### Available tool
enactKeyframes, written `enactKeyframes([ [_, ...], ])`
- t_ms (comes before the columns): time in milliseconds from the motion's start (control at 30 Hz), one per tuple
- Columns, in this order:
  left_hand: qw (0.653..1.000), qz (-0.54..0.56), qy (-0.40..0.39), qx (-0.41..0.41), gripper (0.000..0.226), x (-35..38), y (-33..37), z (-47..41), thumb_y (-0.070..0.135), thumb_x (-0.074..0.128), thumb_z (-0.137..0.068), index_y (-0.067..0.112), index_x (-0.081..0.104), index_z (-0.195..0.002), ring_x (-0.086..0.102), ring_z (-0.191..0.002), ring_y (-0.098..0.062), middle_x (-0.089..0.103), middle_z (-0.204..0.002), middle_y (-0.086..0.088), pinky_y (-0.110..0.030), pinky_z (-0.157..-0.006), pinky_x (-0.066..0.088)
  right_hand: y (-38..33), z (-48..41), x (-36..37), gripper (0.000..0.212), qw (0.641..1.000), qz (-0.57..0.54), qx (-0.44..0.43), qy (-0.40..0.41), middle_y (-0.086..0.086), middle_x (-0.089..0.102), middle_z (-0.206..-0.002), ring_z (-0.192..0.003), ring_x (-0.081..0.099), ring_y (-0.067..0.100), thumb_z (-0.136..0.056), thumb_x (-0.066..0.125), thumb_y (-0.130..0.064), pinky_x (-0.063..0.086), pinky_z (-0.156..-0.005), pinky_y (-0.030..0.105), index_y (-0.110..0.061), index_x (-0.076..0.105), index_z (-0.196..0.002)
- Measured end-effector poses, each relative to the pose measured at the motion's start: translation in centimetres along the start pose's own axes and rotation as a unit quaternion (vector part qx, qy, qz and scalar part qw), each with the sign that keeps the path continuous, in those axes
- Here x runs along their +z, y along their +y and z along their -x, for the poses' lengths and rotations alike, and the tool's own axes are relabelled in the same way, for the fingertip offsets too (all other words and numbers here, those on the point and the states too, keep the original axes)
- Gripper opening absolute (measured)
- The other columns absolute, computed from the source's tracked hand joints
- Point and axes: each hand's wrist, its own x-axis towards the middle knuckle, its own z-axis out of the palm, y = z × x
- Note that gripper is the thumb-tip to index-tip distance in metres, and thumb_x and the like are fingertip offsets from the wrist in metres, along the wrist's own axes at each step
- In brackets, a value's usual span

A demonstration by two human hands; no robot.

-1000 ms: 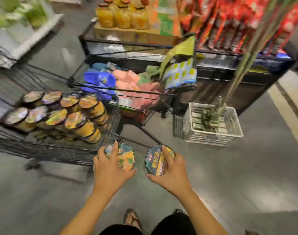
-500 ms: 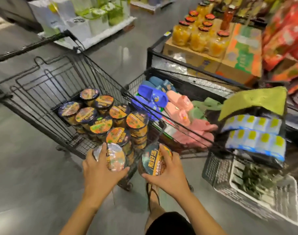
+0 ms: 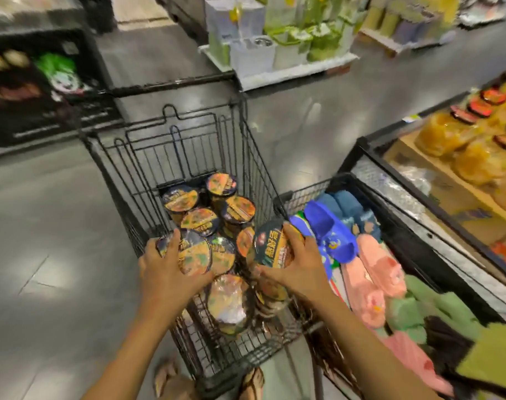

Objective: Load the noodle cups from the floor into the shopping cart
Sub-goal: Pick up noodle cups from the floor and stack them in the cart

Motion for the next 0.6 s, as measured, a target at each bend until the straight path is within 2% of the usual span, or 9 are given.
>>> enactKeyframes([
  [67, 1.0, 0.0, 0.004, -0.005, 0.112, -0.5, -0.2, -2.6, 0.067, 0.075, -0.06, 0.033, 0.021, -0.152, 0.02, -0.138, -0.037, 0.016, -0.154, -0.011, -0.05, -0.108, 0.032, -1.2, -3.5, 0.5, 0.116, 1.0, -0.002, 0.006, -0.023, 0.01, 0.042, -0.128, -0.126, 0.038, 0.026, -0.05, 0.079, -0.069, 0.027, -0.107, 0.028, -0.03, 0.033, -0.149],
  [133, 1.0, -0.003, 0.0, -0.01, 0.11, -0.8, -0.6, -5.7, 0.065, 0.075, -0.062, 0.031, 0.021, -0.152, 0.018, -0.139, -0.037, 0.015, -0.155, -0.013, -0.048, -0.11, 0.028, -2.2, -7.0, 1.5, 0.111, 1.0, 0.01, 0.005, -0.026, 0.012, 0.043, -0.126, -0.124, 0.041, 0.028, -0.055, 0.083, -0.062, 0.029, -0.107, 0.029, -0.029, 0.033, -0.149],
  [233, 1.0, 0.0, -0.018, -0.013, 0.112, -1.1, -1.2, -10.8, 0.073, 0.071, -0.061, 0.031, 0.021, -0.152, 0.016, -0.14, -0.038, 0.014, -0.155, -0.016, -0.048, -0.113, 0.023, -4.0, -12.1, 3.2, 0.11, 0.999, 0.024, 0.01, -0.043, 0.014, 0.044, -0.125, -0.123, 0.041, 0.029, -0.058, 0.082, -0.062, 0.031, -0.106, 0.031, -0.027, 0.032, -0.15],
  [333, 0.999, 0.001, -0.044, -0.017, 0.111, -1.1, -1.7, -16.3, 0.072, 0.07, -0.063, 0.033, 0.017, -0.153, 0.012, -0.142, -0.037, 0.012, -0.156, -0.016, -0.049, -0.113, 0.022, -5.9, -17.3, 5.0, 0.111, 0.998, 0.031, 0.023, -0.054, 0.014, 0.043, -0.129, -0.126, 0.039, 0.029, -0.061, 0.079, -0.064, 0.031, -0.108, 0.033, -0.024, 0.029, -0.151],
  [500, 0.997, -0.019, -0.068, -0.014, 0.113, -0.2, -2.6, -25.0, 0.078, 0.066, -0.061, 0.033, 0.017, -0.152, 0.011, -0.143, -0.037, 0.012, -0.156, -0.015, -0.051, -0.117, 0.018, -8.6, -26.1, 8.5, 0.113, 0.995, 0.055, 0.039, -0.07, 0.017, 0.044, -0.132, -0.127, 0.039, 0.032, -0.059, 0.072, -0.075, 0.037, -0.105, 0.04, -0.029, 0.027, -0.151],
  [600, 0.996, -0.022, -0.085, -0.011, 0.113, 0.8, -3.0, -28.7, 0.076, 0.067, -0.063, 0.032, 0.014, -0.152, 0.011, -0.142, -0.038, 0.011, -0.156, -0.015, -0.048, -0.115, 0.018, -9.6, -29.7, 10.8, 0.111, 0.994, 0.066, 0.042, -0.081, 0.014, 0.041, -0.134, -0.127, 0.039, 0.032, -0.06, 0.074, -0.072, 0.037, -0.105, 0.041, -0.028, 0.027, -0.15],
])
